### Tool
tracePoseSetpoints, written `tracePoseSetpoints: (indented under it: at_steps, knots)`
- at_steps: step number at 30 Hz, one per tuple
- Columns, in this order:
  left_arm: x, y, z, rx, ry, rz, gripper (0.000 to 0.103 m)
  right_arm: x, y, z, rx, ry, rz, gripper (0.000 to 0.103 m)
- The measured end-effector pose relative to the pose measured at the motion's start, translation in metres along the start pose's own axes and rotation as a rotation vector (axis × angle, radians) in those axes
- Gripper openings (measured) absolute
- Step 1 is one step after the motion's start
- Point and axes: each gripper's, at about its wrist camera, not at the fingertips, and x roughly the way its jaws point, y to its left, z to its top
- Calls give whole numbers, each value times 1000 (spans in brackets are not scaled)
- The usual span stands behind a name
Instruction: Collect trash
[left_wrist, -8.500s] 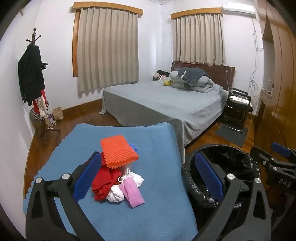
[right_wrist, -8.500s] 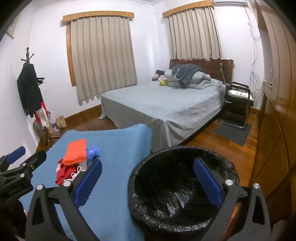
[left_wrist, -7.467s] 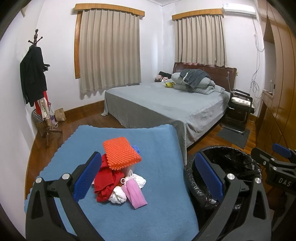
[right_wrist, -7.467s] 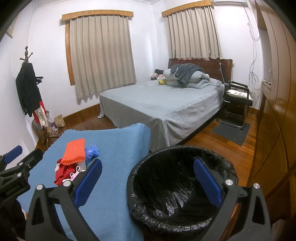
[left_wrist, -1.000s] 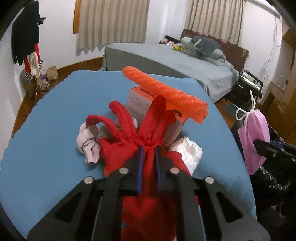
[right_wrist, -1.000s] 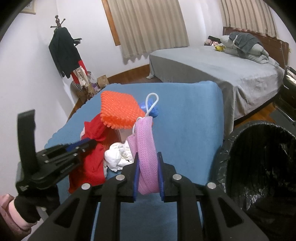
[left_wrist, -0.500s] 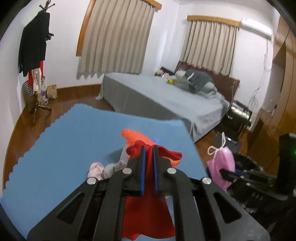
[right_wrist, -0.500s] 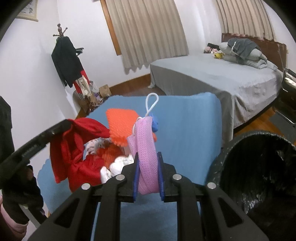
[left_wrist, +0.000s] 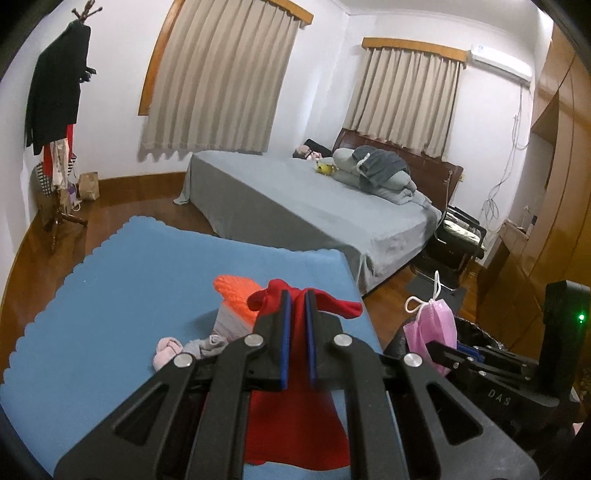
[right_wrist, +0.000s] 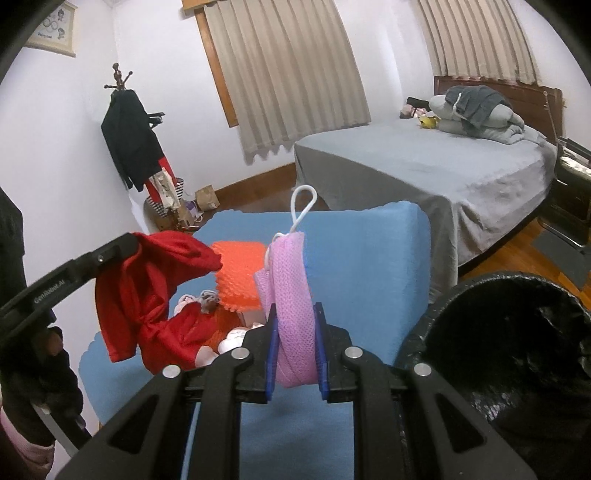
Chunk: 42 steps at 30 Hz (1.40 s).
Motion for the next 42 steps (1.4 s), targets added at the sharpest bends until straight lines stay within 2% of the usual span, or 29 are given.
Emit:
tracePoseSetpoints:
  at_steps: [9, 18, 26, 32, 34, 37, 40, 42]
  knots:
    - [3, -14, -10, 37, 19, -17, 7, -1, -9, -3, 16, 10, -24, 17]
    - [37, 27, -33, 33, 102, 85, 7, 20, -10, -15, 14, 59, -43, 17]
    - [36, 48, -39, -1, 127, 106, 7, 33, -9, -23, 14, 96, -37, 17]
    - [41, 52, -46, -16, 168, 123, 20, 36, -10, -25, 13, 110, -34, 17]
    - [39, 51, -47, -14, 173, 129, 37, 37, -11, -24, 16, 113, -32, 17]
    - [32, 48, -51, -10, 181, 123, 41, 36, -11, -24, 11, 112, -31, 17]
    - [26, 39, -56, -10, 190, 122, 50, 35, -10, -26, 13, 112, -29, 17]
    - [22, 34, -61, -26, 200, 110, 50, 35, -9, -26, 11, 114, -30, 17]
